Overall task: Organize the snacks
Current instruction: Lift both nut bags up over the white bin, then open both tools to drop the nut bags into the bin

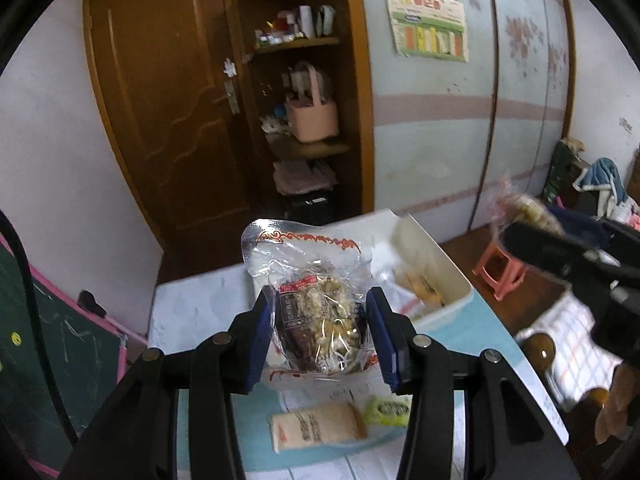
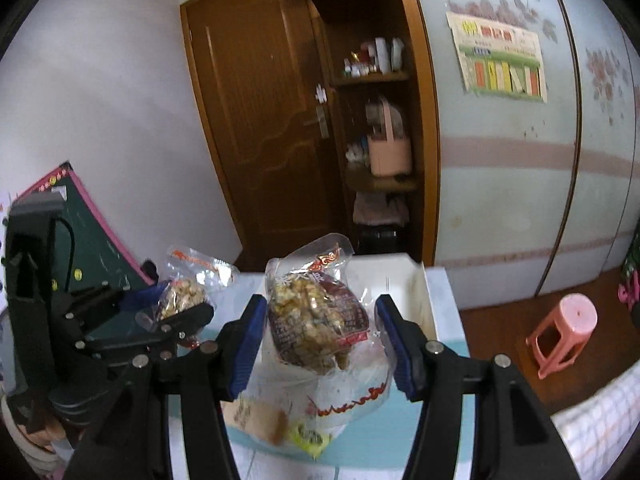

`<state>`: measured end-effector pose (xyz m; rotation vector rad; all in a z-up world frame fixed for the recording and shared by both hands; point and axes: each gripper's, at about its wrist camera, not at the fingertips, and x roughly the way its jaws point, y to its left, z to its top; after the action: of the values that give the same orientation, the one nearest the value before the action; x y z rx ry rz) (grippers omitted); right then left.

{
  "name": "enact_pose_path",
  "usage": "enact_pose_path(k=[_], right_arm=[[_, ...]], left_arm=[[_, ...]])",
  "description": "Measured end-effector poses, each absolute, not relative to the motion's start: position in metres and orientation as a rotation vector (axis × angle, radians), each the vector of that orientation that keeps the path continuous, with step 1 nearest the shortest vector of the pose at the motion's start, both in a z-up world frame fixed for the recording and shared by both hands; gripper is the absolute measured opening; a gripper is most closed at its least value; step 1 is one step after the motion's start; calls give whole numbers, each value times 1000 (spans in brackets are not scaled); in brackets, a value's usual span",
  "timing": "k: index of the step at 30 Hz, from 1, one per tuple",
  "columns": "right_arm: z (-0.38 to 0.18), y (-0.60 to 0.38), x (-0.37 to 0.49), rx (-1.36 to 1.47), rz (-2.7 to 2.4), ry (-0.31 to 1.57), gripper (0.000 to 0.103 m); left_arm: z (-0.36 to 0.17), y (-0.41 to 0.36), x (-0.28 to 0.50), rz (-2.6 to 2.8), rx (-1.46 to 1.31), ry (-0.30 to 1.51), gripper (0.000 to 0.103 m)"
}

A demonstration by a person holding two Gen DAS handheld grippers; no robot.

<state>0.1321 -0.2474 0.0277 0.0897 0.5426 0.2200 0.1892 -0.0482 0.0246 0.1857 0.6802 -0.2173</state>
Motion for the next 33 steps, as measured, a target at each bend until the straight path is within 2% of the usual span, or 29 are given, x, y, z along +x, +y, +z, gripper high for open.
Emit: enact_pose_path(k=[7, 14, 33], right_arm=[[70, -252, 175, 81, 192, 517, 56], [79, -249, 219, 100, 169, 556, 56], [29, -235, 311, 103, 96, 692, 58]], left_arm=[[58, -39, 238, -179, 164, 674, 44], [68, -36, 285, -190, 139, 690, 45], [3, -59, 358, -181, 176, 796, 45]])
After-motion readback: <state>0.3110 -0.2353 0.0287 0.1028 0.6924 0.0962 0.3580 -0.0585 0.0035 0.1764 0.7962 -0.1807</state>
